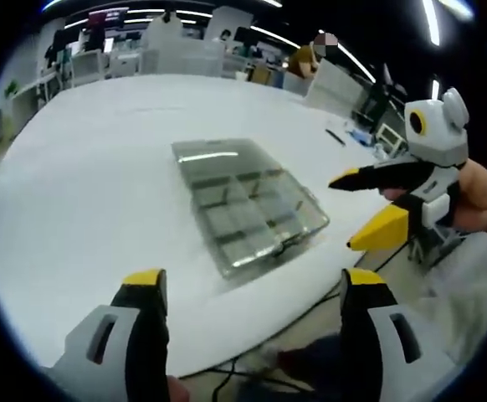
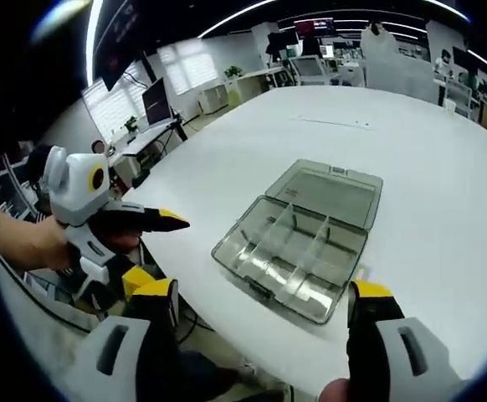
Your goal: Insert the divider into the dual guide fixture by aligning both edges with the guide slots and pushing it downward to the bottom, including one-sided entry, uneven engagement, binding, and posture correction.
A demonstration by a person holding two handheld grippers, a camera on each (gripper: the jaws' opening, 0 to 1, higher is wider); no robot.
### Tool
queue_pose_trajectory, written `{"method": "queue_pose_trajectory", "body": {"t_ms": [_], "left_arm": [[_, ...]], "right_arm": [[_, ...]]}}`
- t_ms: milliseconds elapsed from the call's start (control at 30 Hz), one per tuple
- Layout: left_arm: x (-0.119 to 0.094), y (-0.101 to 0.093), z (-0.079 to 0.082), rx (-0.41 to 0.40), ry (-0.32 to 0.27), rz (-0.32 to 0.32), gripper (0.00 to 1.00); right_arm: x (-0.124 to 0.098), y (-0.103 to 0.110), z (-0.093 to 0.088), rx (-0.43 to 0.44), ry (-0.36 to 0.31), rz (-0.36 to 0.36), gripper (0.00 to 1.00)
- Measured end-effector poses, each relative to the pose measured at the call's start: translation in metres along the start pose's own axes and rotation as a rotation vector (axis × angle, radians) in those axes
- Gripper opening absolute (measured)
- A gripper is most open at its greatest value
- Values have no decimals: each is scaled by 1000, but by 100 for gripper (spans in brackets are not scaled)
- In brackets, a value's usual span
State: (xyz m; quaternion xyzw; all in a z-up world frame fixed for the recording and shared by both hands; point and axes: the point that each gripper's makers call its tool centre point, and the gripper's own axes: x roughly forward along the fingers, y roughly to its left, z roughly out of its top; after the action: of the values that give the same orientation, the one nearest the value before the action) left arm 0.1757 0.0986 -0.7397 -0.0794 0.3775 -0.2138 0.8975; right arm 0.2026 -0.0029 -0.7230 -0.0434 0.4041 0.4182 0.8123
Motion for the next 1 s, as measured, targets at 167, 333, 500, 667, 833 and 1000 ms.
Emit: {"method": "queue_pose_trajectory", "body": {"t_ms": [167,333,500,667,833,1000], "left_arm": [[-1,3,1,-21,-10,19,84],[-2,5,1,-45,-17,27,85],[-3,5,0,-46,-16,39,86],[-3,8,1,-48,-21,56,88],[-4,8,2,-58,-24,63,89],[-4,7,2,-57,-23,70,90]], "right_arm": [[-3,0,-5,19,-6,-7,82],[-6,-2,-10,37,-15,-14,83],[-9,-3,-15,56,-20,-16,83],[-12,-7,-18,80,-28,-25,84],[-16,-12,-21,103,-30,-36,85],[-17,-17,-23,114,-31,-46,86]]}}
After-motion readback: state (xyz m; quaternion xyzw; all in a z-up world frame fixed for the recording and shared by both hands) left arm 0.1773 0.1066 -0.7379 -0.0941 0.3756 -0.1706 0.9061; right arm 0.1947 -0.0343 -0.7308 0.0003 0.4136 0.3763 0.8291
